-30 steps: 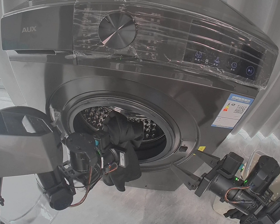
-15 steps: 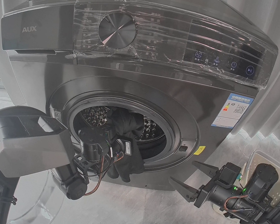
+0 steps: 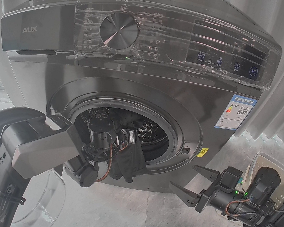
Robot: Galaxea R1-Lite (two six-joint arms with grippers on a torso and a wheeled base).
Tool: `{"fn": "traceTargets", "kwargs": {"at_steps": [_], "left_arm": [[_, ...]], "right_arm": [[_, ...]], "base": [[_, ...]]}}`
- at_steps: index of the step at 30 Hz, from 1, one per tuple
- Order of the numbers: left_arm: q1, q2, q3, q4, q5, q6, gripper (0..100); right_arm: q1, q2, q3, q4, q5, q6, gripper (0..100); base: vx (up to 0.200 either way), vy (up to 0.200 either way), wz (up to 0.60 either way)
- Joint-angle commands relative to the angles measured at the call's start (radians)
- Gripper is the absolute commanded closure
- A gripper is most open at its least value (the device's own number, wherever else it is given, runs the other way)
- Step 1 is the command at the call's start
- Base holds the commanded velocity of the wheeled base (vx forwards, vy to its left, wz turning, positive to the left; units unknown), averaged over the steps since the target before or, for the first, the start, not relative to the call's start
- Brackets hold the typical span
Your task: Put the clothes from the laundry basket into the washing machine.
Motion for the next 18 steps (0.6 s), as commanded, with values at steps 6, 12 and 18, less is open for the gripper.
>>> {"fn": "traceTargets", "kwargs": {"at_steps": [6,12,18], "left_arm": [[0.039,0.143,-0.362,0.184,-0.003,-0.003,100],[0.044,0.189,-0.533,0.320,-0.004,-0.005,100],[0.047,0.242,-0.690,0.405,-0.001,-0.005,100]], "right_arm": [[0.007,0.007,0.001,-0.001,0.000,0.000,0],[0.007,0.009,-0.001,-0.001,0.002,0.001,0],[0.006,0.007,0.001,-0.001,0.002,0.000,0]], "base": [[0.000,0.000,0.00],[0.000,0.000,0.00],[0.000,0.000,0.00]]}}
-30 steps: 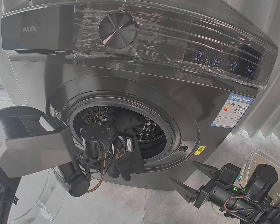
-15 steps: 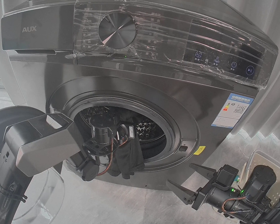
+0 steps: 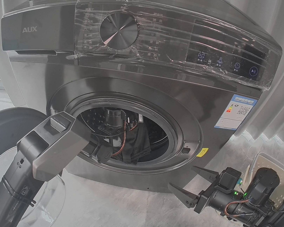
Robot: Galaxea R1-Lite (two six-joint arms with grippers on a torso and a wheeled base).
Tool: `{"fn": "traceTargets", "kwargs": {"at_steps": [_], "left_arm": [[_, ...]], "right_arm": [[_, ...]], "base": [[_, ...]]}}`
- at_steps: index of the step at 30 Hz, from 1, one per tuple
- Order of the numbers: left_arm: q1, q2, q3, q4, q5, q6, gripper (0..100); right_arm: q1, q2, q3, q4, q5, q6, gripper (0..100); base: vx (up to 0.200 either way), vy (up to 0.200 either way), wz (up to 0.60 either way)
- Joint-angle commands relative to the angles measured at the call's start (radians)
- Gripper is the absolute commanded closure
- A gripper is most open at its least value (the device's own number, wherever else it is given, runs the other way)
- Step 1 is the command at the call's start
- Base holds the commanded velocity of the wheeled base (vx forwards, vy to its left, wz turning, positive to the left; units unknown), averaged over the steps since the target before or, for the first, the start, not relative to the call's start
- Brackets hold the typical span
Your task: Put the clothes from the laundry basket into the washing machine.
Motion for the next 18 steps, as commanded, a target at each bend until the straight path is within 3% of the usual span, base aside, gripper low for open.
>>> {"fn": "traceTargets", "kwargs": {"at_steps": [1,15,16,18], "left_arm": [[0.006,0.071,-0.119,0.054,0.002,-0.001,100],[0.020,0.062,-0.116,0.057,0.003,0.004,100],[0.020,0.060,-0.111,0.059,0.003,0.004,0],[0.020,0.060,-0.111,0.057,0.003,0.004,0]], "right_arm": [[0.000,0.001,0.000,0.001,0.001,0.000,0],[0.001,0.001,-0.001,-0.001,0.001,0.000,0],[0.001,0.001,-0.001,-0.001,0.001,0.000,0],[0.001,0.001,-0.001,-0.001,-0.001,0.000,0]], "base": [[0.000,0.000,0.00],[0.000,0.000,0.00],[0.000,0.000,0.00],[0.000,0.000,0.00]]}}
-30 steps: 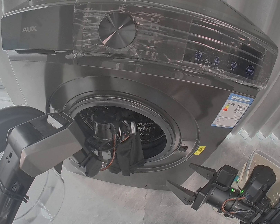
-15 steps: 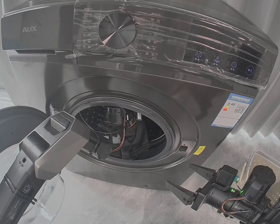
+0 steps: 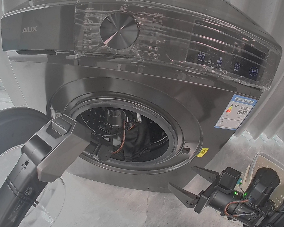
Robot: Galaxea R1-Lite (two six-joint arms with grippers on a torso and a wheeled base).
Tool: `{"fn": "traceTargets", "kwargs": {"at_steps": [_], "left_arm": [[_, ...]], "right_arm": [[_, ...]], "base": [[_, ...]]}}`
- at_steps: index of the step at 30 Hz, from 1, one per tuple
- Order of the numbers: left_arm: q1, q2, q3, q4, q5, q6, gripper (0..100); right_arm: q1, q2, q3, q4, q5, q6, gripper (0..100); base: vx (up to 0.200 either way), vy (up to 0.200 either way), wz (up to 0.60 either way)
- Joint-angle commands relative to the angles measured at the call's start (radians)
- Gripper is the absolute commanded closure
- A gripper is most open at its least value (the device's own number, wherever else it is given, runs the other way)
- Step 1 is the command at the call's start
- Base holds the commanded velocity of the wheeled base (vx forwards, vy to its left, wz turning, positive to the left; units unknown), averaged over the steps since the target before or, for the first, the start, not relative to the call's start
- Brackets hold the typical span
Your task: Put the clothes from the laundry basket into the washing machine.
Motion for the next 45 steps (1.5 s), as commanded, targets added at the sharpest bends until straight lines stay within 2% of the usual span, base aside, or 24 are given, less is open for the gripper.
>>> {"fn": "traceTargets", "kwargs": {"at_steps": [1,6,12,18,30,41,45], "left_arm": [[0.001,-0.004,0.003,0.000,0.000,0.000,0],[-0.005,-0.024,0.031,0.000,0.000,0.002,0],[-0.027,-0.139,0.261,0.051,0.000,0.011,0],[-0.041,-0.185,0.394,0.083,-0.007,0.012,0],[-0.059,-0.183,0.448,0.069,-0.009,0.006,0],[-0.144,-0.289,0.758,-0.074,-0.009,0.006,0],[-0.168,-0.332,0.827,-0.112,-0.009,0.005,0]], "right_arm": [[0.000,0.001,-0.001,-0.001,-0.001,0.000,0],[-0.001,0.001,-0.001,-0.001,0.001,0.000,0],[-0.001,0.000,-0.001,-0.001,0.001,0.000,0],[0.000,0.000,-0.001,-0.001,0.001,0.000,0],[-0.001,0.000,0.001,-0.001,0.001,0.000,0],[0.000,0.000,0.001,-0.001,0.001,0.000,0],[0.000,0.000,0.002,-0.001,-0.001,0.000,0]], "base": [[0.000,0.000,0.00],[0.000,0.000,0.00],[0.000,0.000,0.00],[0.000,0.000,0.00],[0.000,0.000,0.00],[0.000,0.000,0.00],[0.000,0.000,0.00]]}}
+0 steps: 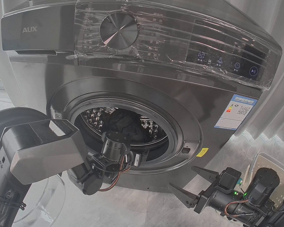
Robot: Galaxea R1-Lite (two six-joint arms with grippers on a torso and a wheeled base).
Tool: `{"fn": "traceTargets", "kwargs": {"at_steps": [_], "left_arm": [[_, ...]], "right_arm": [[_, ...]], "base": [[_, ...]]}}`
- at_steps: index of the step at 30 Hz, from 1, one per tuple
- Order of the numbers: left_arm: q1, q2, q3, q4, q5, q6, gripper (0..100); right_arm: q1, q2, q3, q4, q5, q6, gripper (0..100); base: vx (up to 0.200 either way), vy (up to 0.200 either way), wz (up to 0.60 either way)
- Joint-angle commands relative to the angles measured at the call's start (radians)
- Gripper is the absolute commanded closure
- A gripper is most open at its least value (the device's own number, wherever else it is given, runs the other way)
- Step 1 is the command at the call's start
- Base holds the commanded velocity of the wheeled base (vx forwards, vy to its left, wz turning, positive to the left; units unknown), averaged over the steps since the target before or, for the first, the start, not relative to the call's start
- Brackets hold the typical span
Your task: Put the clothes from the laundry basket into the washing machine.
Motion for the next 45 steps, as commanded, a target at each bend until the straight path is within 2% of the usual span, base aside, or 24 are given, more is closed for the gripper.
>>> {"fn": "traceTargets", "kwargs": {"at_steps": [1,12,15,18,25,37,41,45], "left_arm": [[-0.051,-0.100,0.129,-0.056,0.001,-0.003,0],[-0.146,-0.301,0.300,-0.095,0.004,-0.006,0],[-0.178,-0.350,0.334,-0.096,0.002,-0.014,0],[-0.206,-0.399,0.369,-0.107,0.004,-0.035,0],[-0.218,-0.503,0.468,-0.176,0.004,-0.044,0],[-0.270,-0.736,0.649,-0.181,-0.005,-0.044,0],[-0.264,-0.785,0.701,-0.188,0.002,-0.046,0],[-0.253,-0.805,0.750,-0.240,0.005,-0.049,0]], "right_arm": [[0.001,0.000,0.005,-0.001,0.001,0.000,0],[0.004,0.000,0.008,-0.001,-0.001,0.000,0],[0.008,0.000,0.009,-0.001,-0.001,0.000,0],[0.008,0.000,0.011,-0.001,-0.001,0.000,0],[0.010,-0.006,0.016,-0.001,-0.002,0.000,0],[0.010,-0.012,0.019,-0.001,-0.002,0.000,0],[0.008,-0.029,0.022,-0.001,-0.002,0.000,0],[0.002,-0.066,0.023,-0.001,-0.002,0.000,0]], "base": [[0.000,0.000,0.00],[0.000,0.000,0.00],[0.000,0.000,0.00],[0.000,0.000,0.00],[0.000,0.000,0.00],[0.000,0.000,0.00],[0.000,0.000,0.00],[0.000,0.000,0.00]]}}
